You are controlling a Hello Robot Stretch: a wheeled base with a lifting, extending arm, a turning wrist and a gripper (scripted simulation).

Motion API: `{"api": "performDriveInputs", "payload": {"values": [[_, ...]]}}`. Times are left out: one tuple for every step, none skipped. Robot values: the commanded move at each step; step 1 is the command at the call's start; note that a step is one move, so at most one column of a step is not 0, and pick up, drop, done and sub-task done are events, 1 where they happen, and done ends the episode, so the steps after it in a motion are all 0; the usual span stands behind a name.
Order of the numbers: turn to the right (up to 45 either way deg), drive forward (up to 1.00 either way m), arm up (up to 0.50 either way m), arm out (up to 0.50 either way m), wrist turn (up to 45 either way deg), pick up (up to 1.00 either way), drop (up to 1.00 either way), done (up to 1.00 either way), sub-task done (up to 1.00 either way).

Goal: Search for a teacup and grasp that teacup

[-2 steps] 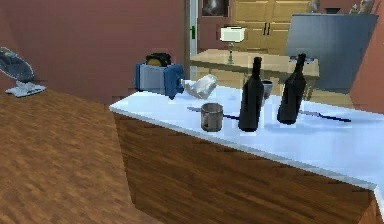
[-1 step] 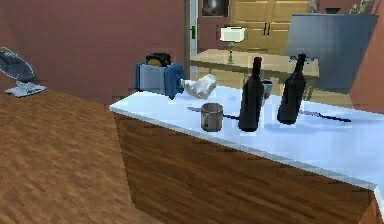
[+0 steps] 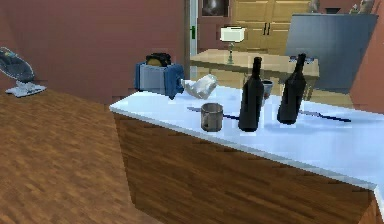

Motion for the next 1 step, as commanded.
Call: {"api": "performDriveInputs", "payload": {"values": [[0.0, 0.00, 0.00, 0.00, 45.0, 0.00, 0.00, 0.00, 0.00]]}}
